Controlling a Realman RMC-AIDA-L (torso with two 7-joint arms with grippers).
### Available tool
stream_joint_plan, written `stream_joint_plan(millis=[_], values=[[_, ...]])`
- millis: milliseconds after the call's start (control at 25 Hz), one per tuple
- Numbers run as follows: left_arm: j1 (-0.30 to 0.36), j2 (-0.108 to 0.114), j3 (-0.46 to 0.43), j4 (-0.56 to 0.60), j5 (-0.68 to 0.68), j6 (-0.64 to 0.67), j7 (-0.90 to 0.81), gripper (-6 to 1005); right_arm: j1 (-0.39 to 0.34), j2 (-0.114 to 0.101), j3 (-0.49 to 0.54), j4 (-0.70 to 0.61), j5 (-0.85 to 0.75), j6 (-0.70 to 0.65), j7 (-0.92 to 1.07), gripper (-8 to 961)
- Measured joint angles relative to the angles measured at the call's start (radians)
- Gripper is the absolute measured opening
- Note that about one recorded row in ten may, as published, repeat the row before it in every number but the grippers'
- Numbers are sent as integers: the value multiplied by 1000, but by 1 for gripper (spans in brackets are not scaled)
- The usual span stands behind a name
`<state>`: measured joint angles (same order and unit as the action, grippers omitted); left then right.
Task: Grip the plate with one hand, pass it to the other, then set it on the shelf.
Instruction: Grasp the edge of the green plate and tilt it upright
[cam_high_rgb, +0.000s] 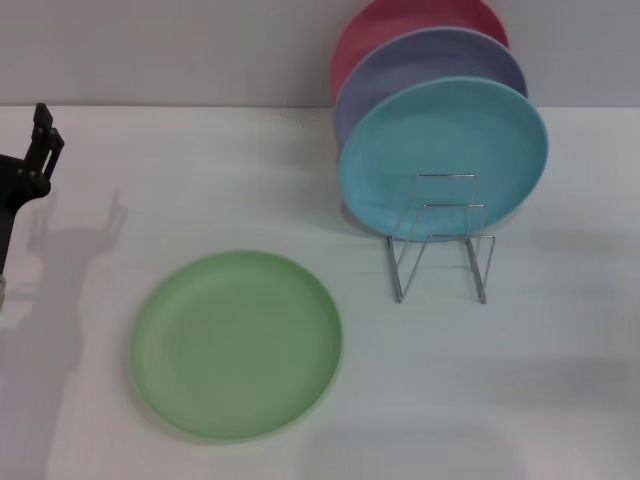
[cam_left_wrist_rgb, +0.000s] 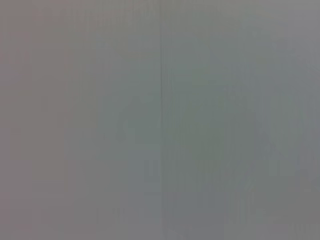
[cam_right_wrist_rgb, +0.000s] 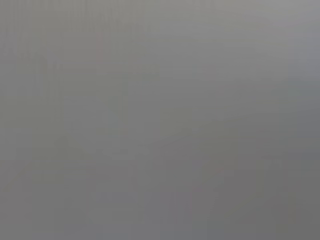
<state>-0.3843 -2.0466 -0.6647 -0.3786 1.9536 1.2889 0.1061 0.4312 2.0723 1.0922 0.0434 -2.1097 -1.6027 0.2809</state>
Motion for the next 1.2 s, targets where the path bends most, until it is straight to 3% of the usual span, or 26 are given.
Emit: stream_joint_plan(millis=[240, 480, 760, 1200], values=[[8, 21, -3, -34, 22, 5, 0, 832, -2, 2, 12, 5, 1, 3, 0, 657], [11, 17, 2, -27, 22, 10, -32, 831, -7, 4, 12, 8, 3, 1, 6, 657], [6, -9, 1, 25, 22, 11, -54, 831, -15, 8, 3, 12, 0, 4, 7, 658], [-1, 10, -11, -6, 53, 21, -50, 830, -29, 8, -1, 34, -5, -1, 9, 658]])
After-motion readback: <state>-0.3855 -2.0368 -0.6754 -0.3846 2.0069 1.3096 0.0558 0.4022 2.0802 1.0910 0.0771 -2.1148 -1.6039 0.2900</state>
